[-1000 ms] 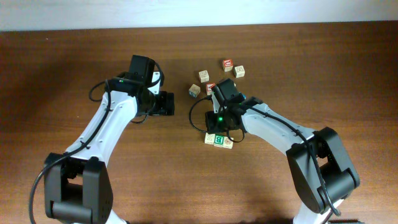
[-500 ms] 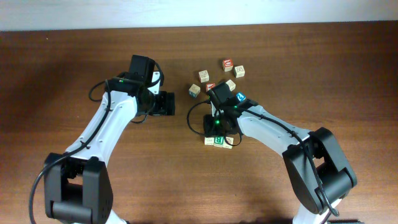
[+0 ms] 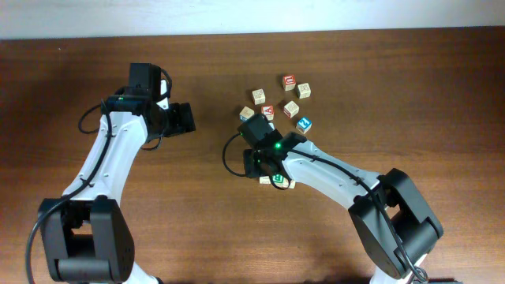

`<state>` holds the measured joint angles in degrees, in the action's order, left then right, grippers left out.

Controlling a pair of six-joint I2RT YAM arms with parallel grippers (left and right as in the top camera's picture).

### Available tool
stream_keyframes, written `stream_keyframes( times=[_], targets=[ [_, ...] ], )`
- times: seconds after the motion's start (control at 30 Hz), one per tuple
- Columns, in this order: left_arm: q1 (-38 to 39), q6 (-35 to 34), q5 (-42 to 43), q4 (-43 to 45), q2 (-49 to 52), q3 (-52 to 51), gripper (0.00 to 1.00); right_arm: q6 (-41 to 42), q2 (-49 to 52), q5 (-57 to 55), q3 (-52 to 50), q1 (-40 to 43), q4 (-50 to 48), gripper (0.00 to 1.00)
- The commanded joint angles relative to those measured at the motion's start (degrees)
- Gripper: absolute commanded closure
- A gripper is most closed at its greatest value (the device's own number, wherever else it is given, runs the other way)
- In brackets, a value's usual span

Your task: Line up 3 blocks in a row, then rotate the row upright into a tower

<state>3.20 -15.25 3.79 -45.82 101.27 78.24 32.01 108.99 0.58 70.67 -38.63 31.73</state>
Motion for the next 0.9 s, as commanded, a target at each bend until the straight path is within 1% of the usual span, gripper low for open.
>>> stream_keyframes(
  times=[0.0,0.07,0.1,0.13,0.17,0.23,0.3,0.47,0.5,0.53,0.57,0.63,0.67,0.7,0.73,0.77,0.8,0.83,0.87],
  targets=[
    [-0.1,-0.5,-0.6,-0.1,0.0,1.0,0.06,1.6,0.5,-2.5,0.9,-0.3,0.8,0.89],
    [0.0,-0.5,-0.6,-0.1,0.0,1.0,0.06,1.4,0.5,-2.6,0.9,-0.3,0.4,0.88],
    [0.0,-0.5,-0.6,-0.1,0.0,1.0,0.06,-5.3,0.5,2.5,0.9,-0.4,-3.8,0.88],
    [0.0,-0.5,-0.6,-0.1,0.0,1.0,0.06,-5.8,0.5,5.0,0.9,-0.6,-4.2,0.88],
    [-0.1,-0.6,-0.6,-0.1,0.0,1.0,0.06,-5.6,1.1,4.9,0.9,-1.5,-3.6,0.88],
    [0.0,-0.5,-0.6,-0.1,0.0,1.0,0.06,-1.3,1.1,2.4,0.9,-1.5,-0.8,0.91],
    [0.0,-0.5,-0.6,-0.2,0.0,1.0,0.06,1.4,1.1,-0.2,0.9,-1.5,0.7,0.91],
    [0.0,-0.5,-0.6,-0.5,0.0,1.0,0.06,3.1,1.1,-2.4,0.9,-1.4,2.5,0.91],
    [0.0,-0.5,-0.6,-0.5,0.0,1.0,0.06,3.0,1.1,-2.3,1.0,-1.4,2.3,0.9],
    [0.0,-0.5,-0.6,-0.5,0.0,1.0,0.06,2.5,0.9,-2.3,3.0,-1.4,3.1,0.74],
    [0.0,0.7,-0.6,-0.5,0.0,1.1,0.01,-0.2,-0.7,-1.6,9.2,-1.1,8.1,0.62],
    [0.0,3.4,-1.7,-5.4,0.0,5.8,0.01,-7.1,-6.6,2.8,26.7,3.0,23.5,0.56],
    [0.1,3.6,-1.2,-8.5,0.0,7.4,0.0,-11.8,-11.2,7.5,35.5,9.1,35.4,0.57],
    [0.2,3.6,2.2,-10.4,0.0,7.2,0.1,-14.7,-15.4,9.1,35.3,15.1,42.8,0.6],
    [1.1,3.6,4.2,-11.5,0.0,7.0,0.14,-15.9,-17.8,9.4,33.4,19.4,47.0,0.65],
    [2.4,3.7,4.8,-11.3,0.0,6.9,0.14,-16.8,-19.6,10.0,29.5,21.9,47.1,0.67],
    [5.0,4.7,6.1,-10.8,0.0,6.9,0.14,-16.9,-20.9,10.7,23.5,23.5,46.0,0.73],
    [7.4,4.9,6.1,-10.5,0.0,6.9,0.13,-17.4,-21.6,12.7,19.3,24.4,44.1,0.77],
    [9.8,4.9,5.9,-10.3,0.0,6.9,0.13,-18.3,-23.1,17.0,11.6,25.6,39.6,0.8]
  ],
)
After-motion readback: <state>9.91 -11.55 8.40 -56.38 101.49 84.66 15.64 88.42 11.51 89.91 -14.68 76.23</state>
